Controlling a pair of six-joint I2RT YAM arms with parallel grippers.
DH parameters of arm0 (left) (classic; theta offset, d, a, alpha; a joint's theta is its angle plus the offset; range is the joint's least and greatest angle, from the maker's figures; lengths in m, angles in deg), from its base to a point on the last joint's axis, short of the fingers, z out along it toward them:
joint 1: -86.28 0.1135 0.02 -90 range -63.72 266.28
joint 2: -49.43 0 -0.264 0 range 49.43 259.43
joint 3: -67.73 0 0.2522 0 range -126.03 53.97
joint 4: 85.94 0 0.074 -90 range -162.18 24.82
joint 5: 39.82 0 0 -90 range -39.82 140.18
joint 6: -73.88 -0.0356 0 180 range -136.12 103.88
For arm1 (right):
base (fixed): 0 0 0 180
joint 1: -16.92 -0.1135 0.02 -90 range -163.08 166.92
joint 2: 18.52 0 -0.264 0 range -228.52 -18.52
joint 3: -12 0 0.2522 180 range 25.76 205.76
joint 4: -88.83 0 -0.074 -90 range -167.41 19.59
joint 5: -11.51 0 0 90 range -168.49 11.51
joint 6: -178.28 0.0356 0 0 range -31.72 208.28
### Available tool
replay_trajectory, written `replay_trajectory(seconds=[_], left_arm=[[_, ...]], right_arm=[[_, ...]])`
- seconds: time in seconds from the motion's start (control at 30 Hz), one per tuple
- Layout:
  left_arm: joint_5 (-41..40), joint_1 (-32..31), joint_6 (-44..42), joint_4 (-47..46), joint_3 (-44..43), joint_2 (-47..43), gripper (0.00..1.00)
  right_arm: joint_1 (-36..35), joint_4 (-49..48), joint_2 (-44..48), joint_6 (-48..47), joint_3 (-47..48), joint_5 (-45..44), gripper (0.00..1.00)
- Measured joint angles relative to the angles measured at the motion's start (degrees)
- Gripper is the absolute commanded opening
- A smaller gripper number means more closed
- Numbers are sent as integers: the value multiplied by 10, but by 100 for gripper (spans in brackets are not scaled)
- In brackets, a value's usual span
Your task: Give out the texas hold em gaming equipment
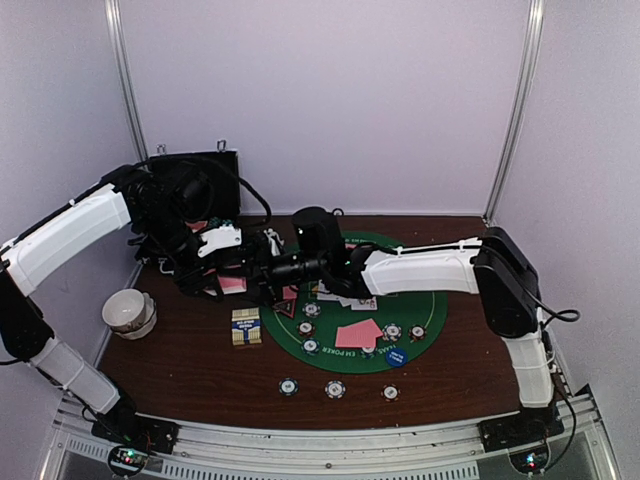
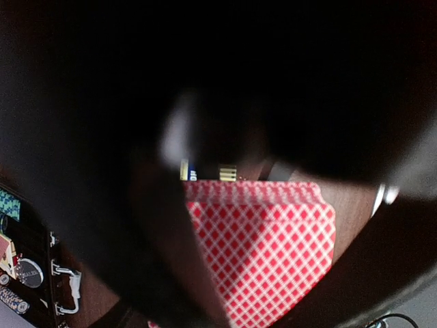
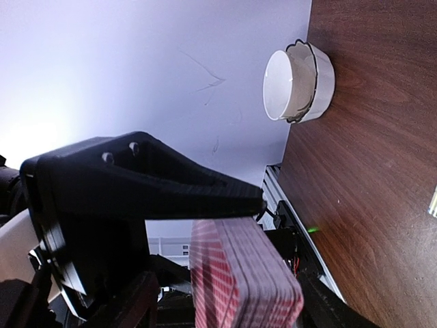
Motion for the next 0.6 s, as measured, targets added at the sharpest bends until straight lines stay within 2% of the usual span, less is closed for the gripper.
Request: replay_trajectory(seconds=[0.23, 0.47, 0.6], left_arm=[[2, 0, 0, 1, 0, 0, 0], [3, 0, 0, 1, 0, 0, 0], [2, 0, 0, 1, 0, 0, 0]], right_arm=[[0, -10, -46, 16, 46, 3, 64], [7, -10, -55, 15, 44, 5, 59], [16, -22, -46, 7, 23, 12, 53]])
